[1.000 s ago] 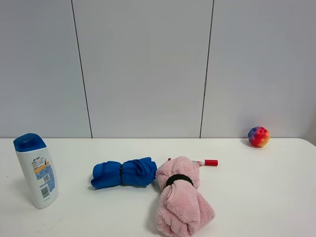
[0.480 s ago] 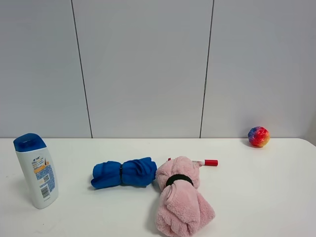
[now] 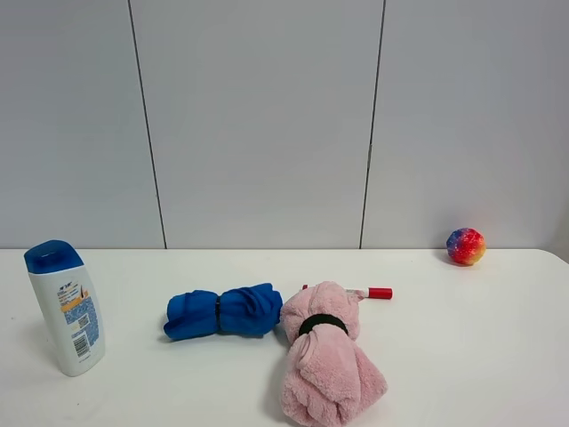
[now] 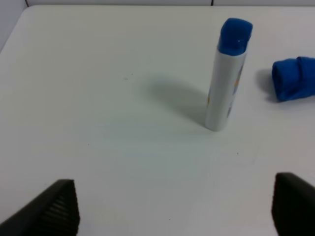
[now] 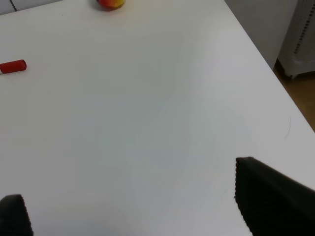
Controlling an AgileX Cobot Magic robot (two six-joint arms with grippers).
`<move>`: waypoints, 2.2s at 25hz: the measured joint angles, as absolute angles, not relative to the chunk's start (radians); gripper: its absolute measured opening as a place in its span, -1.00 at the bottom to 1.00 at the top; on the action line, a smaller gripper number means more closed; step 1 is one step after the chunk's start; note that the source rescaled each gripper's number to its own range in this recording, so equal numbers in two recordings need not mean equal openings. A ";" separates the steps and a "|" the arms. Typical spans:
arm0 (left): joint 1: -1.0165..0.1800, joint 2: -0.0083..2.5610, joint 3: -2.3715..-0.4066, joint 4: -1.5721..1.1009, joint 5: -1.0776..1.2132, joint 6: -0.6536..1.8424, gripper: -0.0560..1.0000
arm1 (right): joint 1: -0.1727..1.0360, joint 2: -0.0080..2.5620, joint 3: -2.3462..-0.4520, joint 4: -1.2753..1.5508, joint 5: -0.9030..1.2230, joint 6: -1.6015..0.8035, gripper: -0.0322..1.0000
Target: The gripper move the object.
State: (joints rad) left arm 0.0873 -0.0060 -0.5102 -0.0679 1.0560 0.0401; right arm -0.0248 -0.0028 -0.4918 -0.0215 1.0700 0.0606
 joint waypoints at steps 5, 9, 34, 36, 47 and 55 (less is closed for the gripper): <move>0.087 -0.006 -0.510 -0.068 1.056 0.040 1.00 | -0.025 -0.003 -0.492 -0.022 1.070 0.061 0.47; 0.087 -0.006 -0.510 -0.068 1.056 0.040 1.00 | -0.025 -0.003 -0.492 -0.022 1.070 0.061 0.47; 0.087 -0.006 -0.510 -0.068 1.056 0.040 1.00 | -0.025 -0.003 -0.492 -0.022 1.070 0.061 0.47; 0.087 -0.006 -0.510 -0.068 1.056 0.040 1.00 | -0.025 -0.003 -0.492 -0.022 1.070 0.061 0.47; 0.087 -0.006 -0.510 -0.068 1.056 0.040 1.00 | -0.025 -0.003 -0.492 -0.022 1.070 0.061 0.47; 0.087 -0.006 -0.510 -0.068 1.056 0.040 1.00 | -0.025 -0.003 -0.492 -0.022 1.070 0.061 0.47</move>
